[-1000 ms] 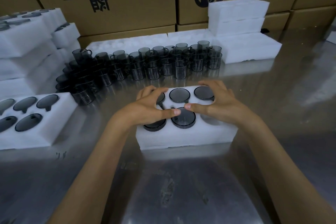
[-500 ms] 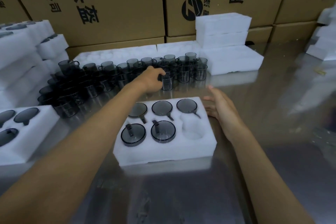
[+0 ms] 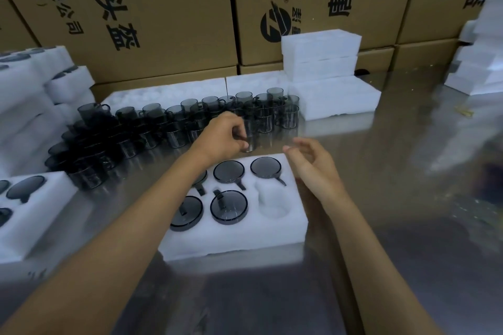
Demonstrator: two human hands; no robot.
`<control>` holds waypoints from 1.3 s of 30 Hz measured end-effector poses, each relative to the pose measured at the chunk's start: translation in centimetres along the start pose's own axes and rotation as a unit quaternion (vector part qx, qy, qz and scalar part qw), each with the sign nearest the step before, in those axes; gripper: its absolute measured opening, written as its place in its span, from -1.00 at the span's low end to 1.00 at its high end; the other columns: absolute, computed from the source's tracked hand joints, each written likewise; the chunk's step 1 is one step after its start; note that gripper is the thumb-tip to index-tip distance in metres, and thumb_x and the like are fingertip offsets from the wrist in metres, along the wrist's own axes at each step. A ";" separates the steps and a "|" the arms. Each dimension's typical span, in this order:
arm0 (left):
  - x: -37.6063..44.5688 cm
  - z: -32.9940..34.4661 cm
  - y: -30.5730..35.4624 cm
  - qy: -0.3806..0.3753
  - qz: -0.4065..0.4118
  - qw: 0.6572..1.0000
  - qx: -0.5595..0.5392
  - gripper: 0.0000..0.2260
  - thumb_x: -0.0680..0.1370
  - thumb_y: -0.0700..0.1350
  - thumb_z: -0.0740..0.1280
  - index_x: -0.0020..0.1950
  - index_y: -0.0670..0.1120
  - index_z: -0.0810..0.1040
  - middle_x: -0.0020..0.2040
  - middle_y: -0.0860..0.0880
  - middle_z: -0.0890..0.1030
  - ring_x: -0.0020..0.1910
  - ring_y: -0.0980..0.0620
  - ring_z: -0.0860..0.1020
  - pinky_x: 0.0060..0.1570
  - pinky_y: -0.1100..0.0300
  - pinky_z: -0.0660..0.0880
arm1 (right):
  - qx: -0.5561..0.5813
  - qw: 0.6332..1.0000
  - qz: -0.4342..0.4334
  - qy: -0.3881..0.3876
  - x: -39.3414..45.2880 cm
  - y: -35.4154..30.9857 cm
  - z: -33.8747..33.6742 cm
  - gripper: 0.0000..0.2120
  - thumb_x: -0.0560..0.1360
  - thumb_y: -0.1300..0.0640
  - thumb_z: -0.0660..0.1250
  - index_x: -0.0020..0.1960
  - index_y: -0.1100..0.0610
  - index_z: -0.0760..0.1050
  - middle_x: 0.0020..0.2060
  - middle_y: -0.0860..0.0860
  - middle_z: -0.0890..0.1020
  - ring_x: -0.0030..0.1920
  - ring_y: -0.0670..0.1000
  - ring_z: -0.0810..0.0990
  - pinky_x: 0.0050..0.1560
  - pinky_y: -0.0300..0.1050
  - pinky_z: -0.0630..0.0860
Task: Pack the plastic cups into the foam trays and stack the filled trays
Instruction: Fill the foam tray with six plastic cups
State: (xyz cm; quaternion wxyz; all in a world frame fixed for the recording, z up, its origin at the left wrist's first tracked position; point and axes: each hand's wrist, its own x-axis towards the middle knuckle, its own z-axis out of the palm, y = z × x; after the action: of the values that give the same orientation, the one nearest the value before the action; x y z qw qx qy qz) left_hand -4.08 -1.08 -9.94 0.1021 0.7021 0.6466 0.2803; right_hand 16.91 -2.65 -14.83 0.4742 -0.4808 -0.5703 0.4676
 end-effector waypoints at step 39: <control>-11.3 0.7 3.2 0.011 0.011 0.977 -0.211 -0.80 0.56 -0.22 0.41 0.09 0.06 0.66 0.00 0.18 0.71 0.07 0.34 0.61 0.17 0.35 0.49 | -0.216 0.921 -0.053 -0.318 -4.3 -4.2 -4.1 -0.51 0.34 0.14 0.61 0.15 -0.24 0.57 0.46 -0.43 0.22 0.50 -0.30 0.14 0.49 -0.11 0.14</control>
State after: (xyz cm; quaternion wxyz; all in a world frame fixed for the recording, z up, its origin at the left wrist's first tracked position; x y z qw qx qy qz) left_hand -1.04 -12.33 -11.86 0.2375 0.6686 0.5661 0.4197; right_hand 20.89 -7.05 -10.60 0.1763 -0.3665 -0.8033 0.4352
